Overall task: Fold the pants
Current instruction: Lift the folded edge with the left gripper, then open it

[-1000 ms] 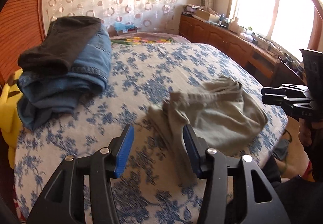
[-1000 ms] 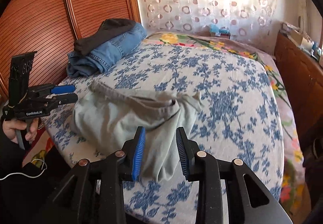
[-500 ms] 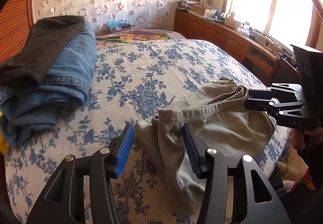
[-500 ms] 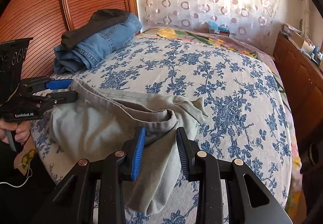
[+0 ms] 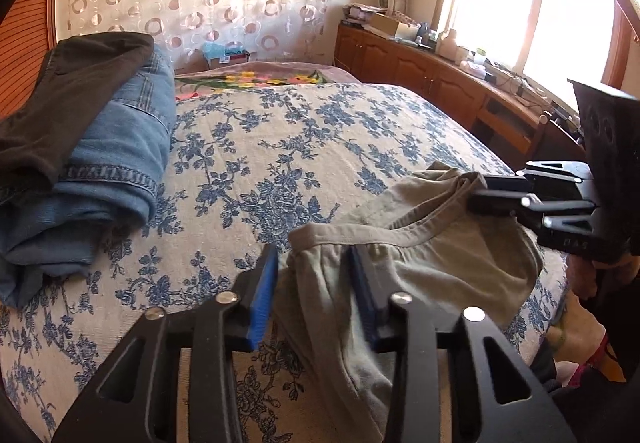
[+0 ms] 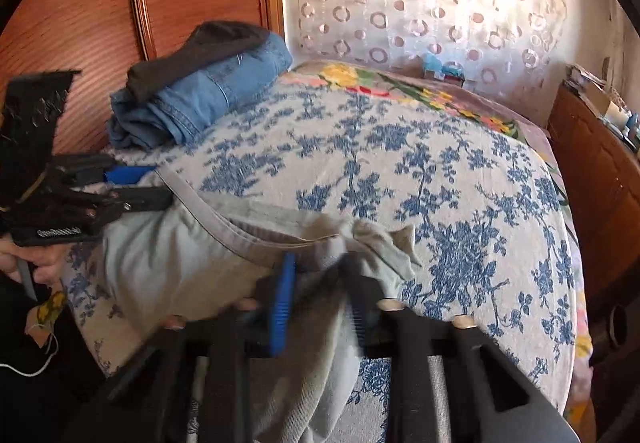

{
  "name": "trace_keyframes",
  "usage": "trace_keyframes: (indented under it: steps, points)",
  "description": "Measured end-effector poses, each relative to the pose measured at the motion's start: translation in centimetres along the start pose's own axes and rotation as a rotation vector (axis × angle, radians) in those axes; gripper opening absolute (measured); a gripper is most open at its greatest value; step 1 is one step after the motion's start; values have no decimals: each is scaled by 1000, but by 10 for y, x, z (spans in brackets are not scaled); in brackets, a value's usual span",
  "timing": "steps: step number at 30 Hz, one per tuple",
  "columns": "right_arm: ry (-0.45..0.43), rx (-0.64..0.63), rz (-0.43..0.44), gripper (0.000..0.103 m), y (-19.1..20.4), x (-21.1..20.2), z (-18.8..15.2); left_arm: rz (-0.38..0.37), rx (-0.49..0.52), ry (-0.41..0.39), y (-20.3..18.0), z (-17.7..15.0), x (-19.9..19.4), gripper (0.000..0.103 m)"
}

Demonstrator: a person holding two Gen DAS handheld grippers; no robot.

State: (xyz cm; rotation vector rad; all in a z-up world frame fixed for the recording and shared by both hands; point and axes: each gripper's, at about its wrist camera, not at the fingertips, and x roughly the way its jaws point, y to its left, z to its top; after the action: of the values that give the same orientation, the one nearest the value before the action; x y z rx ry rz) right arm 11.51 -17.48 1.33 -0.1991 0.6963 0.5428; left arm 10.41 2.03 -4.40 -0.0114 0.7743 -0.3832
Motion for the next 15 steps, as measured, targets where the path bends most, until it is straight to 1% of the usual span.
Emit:
trace_keyframes:
  steps: [1, 3, 4, 9, 12, 13, 14, 15]
  points:
    - [-12, 3, 0, 11, -1, -2, 0, -6, 1, 1, -1, -1, 1, 25]
    - [-37, 15, 0, 10, -4, -7, -1, -5, 7, -10, -2, -2, 0, 13]
    - [-48, 21, -4, 10, -5, -10, -1, -5, 7, -17, -2, -3, -2, 11]
    - [-106, 49, -5, 9, -6, -17, 1, 15, -11, -70, -1, -4, -10, 9]
    - [-107, 33, -19, 10, -2, -13, 1, 37, -14, -68, 2, -3, -8, 9]
    - [-97, 30, -23, 11, 0, -11, 1, 47, -14, -62, 3, -2, -6, 9]
    - [-86, 27, -32, 17, 1, -9, 0, 56, -15, -56, 4, -3, -5, 10]
    - [-83, 27, -51, 19, 2, -8, -1, 69, -16, -48, 5, -3, -3, 10]
